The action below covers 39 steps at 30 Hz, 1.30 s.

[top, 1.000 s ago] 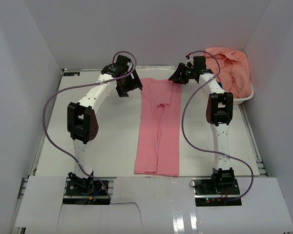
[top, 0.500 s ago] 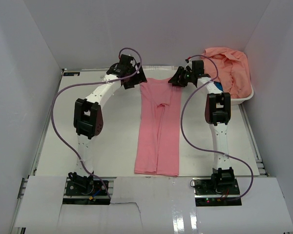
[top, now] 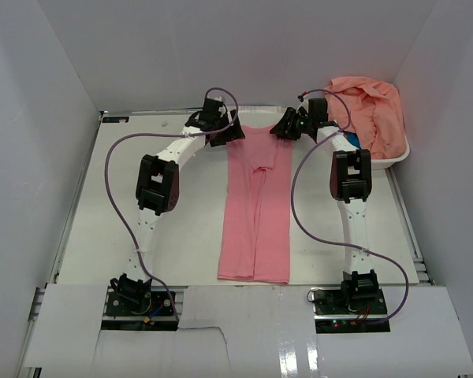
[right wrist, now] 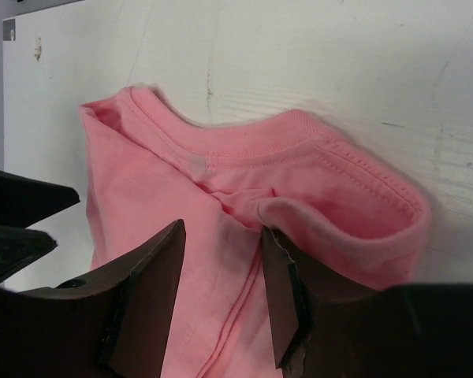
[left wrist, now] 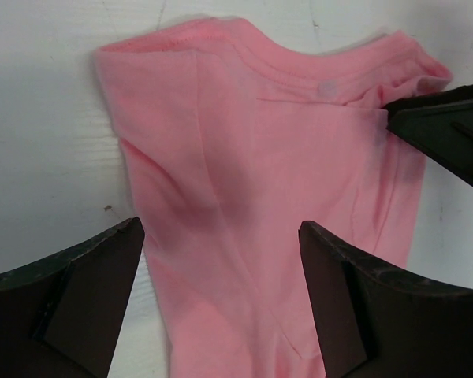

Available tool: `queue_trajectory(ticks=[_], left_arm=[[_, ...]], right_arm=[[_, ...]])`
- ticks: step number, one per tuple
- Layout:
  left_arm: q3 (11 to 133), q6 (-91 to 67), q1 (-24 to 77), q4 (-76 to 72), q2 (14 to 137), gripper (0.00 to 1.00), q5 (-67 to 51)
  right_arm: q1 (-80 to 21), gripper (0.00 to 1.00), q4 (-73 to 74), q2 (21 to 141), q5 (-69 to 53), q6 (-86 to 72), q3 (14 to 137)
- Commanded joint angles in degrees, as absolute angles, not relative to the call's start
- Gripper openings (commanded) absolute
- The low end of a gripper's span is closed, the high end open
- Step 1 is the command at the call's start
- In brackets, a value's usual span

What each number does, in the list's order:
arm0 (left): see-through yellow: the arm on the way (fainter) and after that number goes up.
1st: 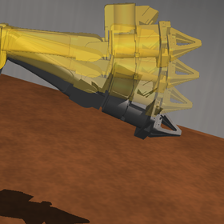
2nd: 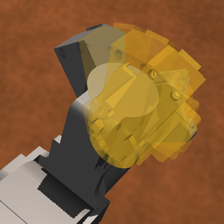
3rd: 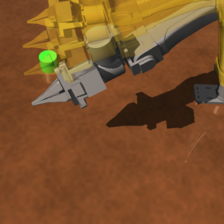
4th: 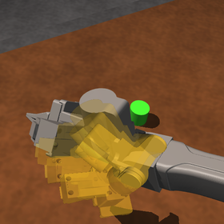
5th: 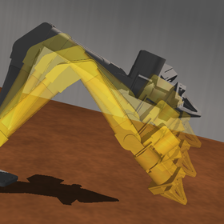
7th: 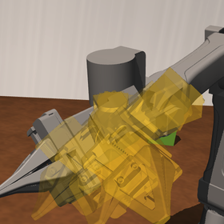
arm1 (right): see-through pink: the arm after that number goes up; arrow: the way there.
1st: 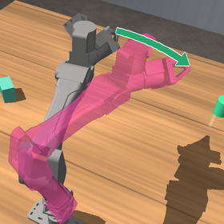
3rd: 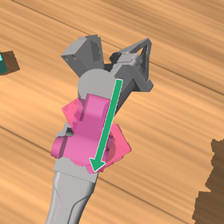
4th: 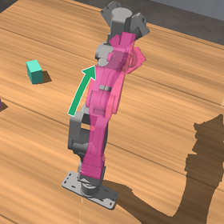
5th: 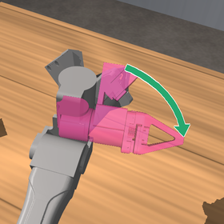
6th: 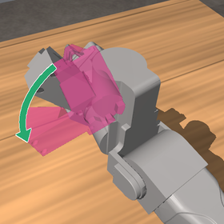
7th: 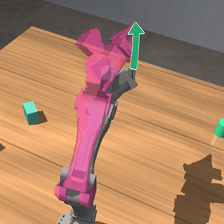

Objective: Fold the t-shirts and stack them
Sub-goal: Rotate the tshirt 90 degrees

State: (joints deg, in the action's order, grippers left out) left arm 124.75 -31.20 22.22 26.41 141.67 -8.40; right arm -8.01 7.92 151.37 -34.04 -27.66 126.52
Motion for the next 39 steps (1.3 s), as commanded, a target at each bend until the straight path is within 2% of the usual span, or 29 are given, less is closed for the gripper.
queue_trajectory(ticks=[1, 9, 14, 27, 39], left_arm=[[127.2, -30.1, 21.9, 23.0, 140.4, 0.9, -4.5], [124.5, -31.3, 20.8, 15.7, 138.3, 0.85, 2.6], [128.0, -32.3, 20.4, 15.8, 140.0, 0.73, 1.4], [130.6, -31.6, 20.3, 13.3, 144.3, 0.7, -1.7], [127.9, -28.5, 20.3, 7.3, 145.1, 0.71, -2.4]], right_arm=[[-8.4, 0.51, 9.1, 151.8, -33.5, -25.8, 123.7], [-8.5, 0.5, 8.9, 150.1, -33.9, -24.2, 120.6], [-8.6, 0.5, 9.3, 149.1, -32.9, -22.9, 119.4], [-8.5, 0.51, 9.4, 148.6, -33.0, -22.5, 118.7], [-8.5, 0.52, 9.3, 147.3, -33.6, -21.8, 117.1]])
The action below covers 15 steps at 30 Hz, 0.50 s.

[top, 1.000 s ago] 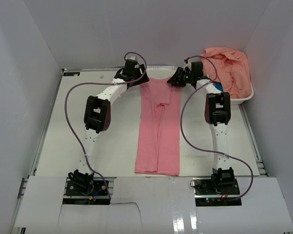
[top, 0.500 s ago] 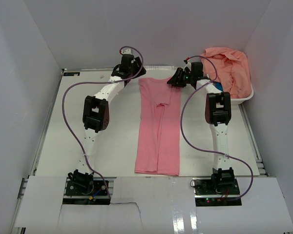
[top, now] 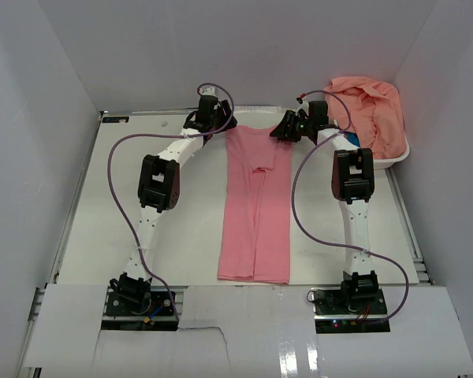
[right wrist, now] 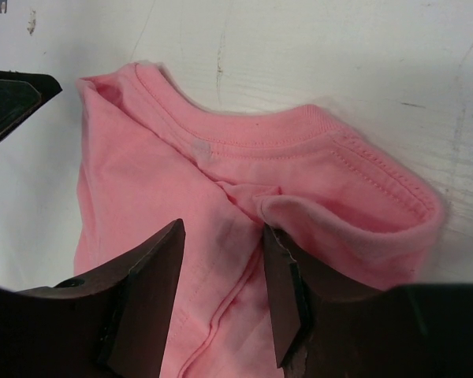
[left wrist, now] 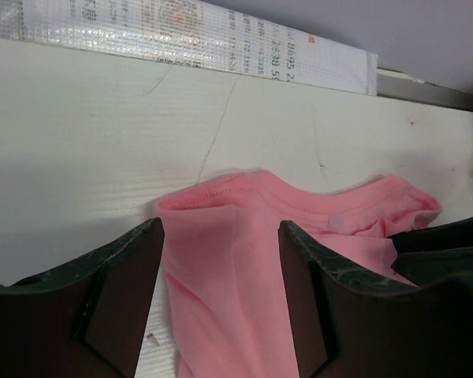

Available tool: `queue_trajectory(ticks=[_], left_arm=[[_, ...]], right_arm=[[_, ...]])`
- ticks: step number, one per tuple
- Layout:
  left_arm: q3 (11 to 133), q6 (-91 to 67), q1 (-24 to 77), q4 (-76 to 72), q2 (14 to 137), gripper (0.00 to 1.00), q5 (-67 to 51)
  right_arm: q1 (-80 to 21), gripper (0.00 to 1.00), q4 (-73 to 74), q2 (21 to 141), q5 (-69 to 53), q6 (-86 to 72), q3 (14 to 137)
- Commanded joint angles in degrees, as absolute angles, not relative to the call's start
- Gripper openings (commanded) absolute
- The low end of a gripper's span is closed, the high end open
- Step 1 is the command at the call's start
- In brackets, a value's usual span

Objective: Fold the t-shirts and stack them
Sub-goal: Rotate the tshirt 90 degrees

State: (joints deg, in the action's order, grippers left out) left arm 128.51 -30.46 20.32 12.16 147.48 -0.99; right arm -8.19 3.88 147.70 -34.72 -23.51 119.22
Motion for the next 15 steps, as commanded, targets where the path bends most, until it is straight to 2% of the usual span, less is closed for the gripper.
queue_trajectory(ticks=[1, 15], left_arm=[[127.7, -28.2, 20.3, 6.8, 145.3, 0.71, -2.5], [128.2, -28.3, 20.3, 5.4, 148.4, 0.62, -5.4]], right_arm=[[-8.5, 0.52, 9.4, 147.2, -33.6, -21.8, 116.9], [-8.5, 0.52, 9.3, 148.2, -33.9, -22.1, 116.8]])
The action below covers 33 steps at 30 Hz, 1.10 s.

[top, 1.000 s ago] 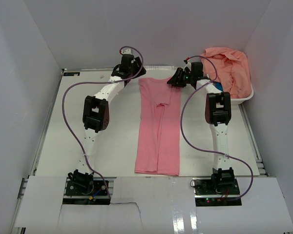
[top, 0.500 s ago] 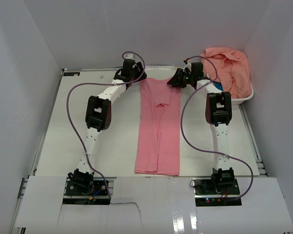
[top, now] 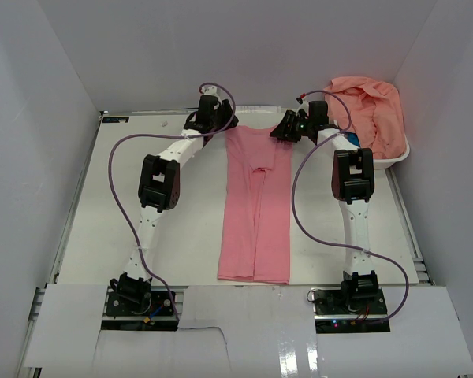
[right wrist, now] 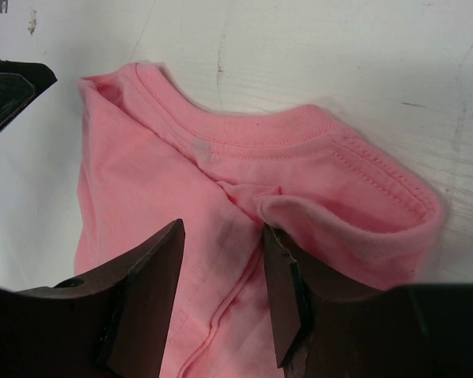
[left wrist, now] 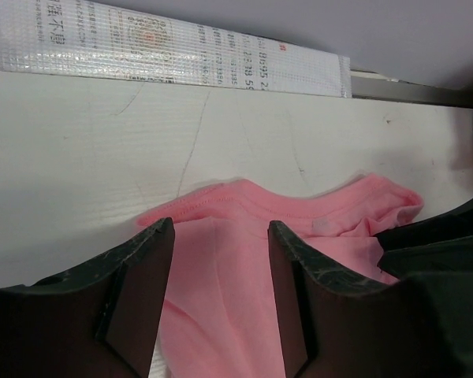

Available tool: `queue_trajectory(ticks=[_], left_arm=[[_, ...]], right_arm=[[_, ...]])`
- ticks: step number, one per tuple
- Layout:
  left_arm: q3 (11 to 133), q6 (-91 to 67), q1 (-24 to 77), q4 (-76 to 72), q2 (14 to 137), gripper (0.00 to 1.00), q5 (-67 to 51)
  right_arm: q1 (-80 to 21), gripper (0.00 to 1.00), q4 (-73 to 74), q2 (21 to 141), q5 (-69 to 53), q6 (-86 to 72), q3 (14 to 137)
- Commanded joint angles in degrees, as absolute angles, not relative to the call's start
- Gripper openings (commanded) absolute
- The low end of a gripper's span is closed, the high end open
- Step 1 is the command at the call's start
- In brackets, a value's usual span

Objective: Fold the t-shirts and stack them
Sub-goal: Rotate the tshirt 90 degrees

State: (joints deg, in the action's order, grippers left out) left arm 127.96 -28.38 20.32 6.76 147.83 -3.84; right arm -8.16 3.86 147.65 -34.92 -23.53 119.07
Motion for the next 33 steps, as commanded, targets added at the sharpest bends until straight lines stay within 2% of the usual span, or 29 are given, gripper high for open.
queue_trajectory(ticks=[1, 8, 18, 21, 23, 26, 33], left_arm=[[128.2, -28.4, 20.3, 5.4, 148.6, 0.62, -5.4], [128.2, -30.1, 20.3, 5.1, 150.1, 0.59, -7.4], [128.1, -32.3, 20.3, 4.2, 151.7, 0.5, -10.0], [127.4, -32.2, 20.3, 3.3, 150.8, 0.44, -10.0], [127.2, -32.8, 20.3, 2.5, 150.6, 0.34, -11.1], [127.4, -33.6, 20.3, 2.0, 150.7, 0.27, -12.5], [126.3, -34.4, 20.3, 0.5, 150.3, 0.18, -14.6]], right_arm=[[-8.5, 0.52, 9.3, 148.1, -33.9, -22.1, 116.8], [-8.5, 0.52, 9.3, 148.0, -34.0, -22.2, 116.8], [-8.5, 0.52, 9.2, 147.7, -34.1, -22.0, 115.8], [-8.5, 0.52, 9.0, 147.9, -34.2, -22.0, 115.7], [-8.5, 0.52, 8.9, 148.0, -34.3, -22.1, 115.6], [-8.5, 0.52, 8.1, 148.2, -34.7, -22.6, 114.9], [-8.5, 0.52, 7.7, 148.2, -35.1, -22.7, 114.5]])
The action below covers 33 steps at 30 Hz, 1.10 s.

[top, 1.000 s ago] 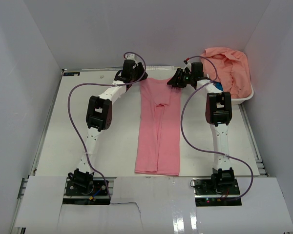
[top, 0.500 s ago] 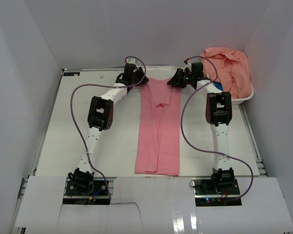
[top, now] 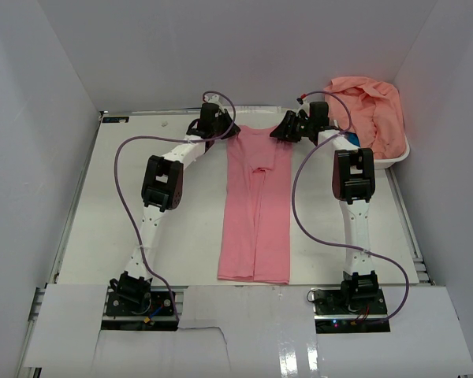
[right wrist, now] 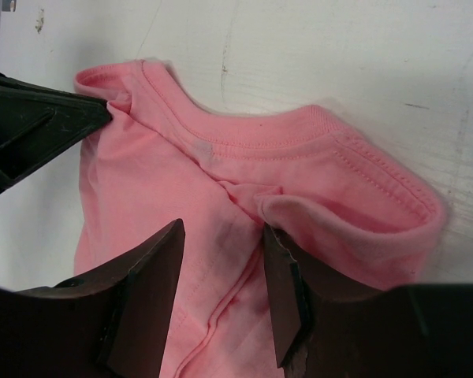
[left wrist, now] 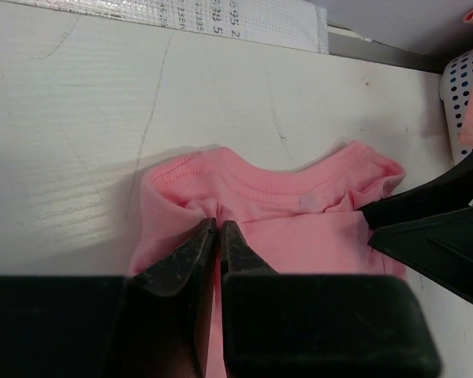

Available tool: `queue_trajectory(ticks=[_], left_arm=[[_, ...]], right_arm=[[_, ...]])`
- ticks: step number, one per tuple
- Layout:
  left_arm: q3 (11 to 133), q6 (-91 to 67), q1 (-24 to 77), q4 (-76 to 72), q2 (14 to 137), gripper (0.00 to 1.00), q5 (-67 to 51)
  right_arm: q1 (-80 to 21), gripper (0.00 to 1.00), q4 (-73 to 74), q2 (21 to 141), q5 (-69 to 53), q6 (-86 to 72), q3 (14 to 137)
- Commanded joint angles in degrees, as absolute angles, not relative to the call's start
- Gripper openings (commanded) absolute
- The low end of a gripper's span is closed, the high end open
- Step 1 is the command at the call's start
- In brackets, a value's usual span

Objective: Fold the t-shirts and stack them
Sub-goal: Rotate the tshirt 90 degrees

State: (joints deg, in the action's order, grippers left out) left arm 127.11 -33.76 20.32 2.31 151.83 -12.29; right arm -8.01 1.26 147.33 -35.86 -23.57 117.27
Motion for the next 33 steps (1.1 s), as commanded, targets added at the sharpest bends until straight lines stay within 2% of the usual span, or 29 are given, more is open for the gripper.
queue_trajectory(ticks=[1, 23, 27, 33], left_arm=[[126.1, -34.4, 20.4, 0.5, 150.2, 0.17, -14.7], [126.0, -38.7, 20.4, -5.1, 147.3, 0.14, -16.9], [128.2, -40.2, 20.4, -4.7, 148.5, 0.08, -17.6], [128.8, -42.4, 20.4, -5.8, 149.8, 0.09, -18.8]], right_arm=[[-8.5, 0.52, 7.7, 148.2, -35.1, -22.7, 114.6], [-8.5, 0.52, 7.7, 148.1, -35.6, -22.5, 114.2], [-8.5, 0.52, 7.8, 148.3, -35.7, -22.6, 114.1], [-8.5, 0.52, 7.8, 148.0, -35.8, -22.6, 113.7]])
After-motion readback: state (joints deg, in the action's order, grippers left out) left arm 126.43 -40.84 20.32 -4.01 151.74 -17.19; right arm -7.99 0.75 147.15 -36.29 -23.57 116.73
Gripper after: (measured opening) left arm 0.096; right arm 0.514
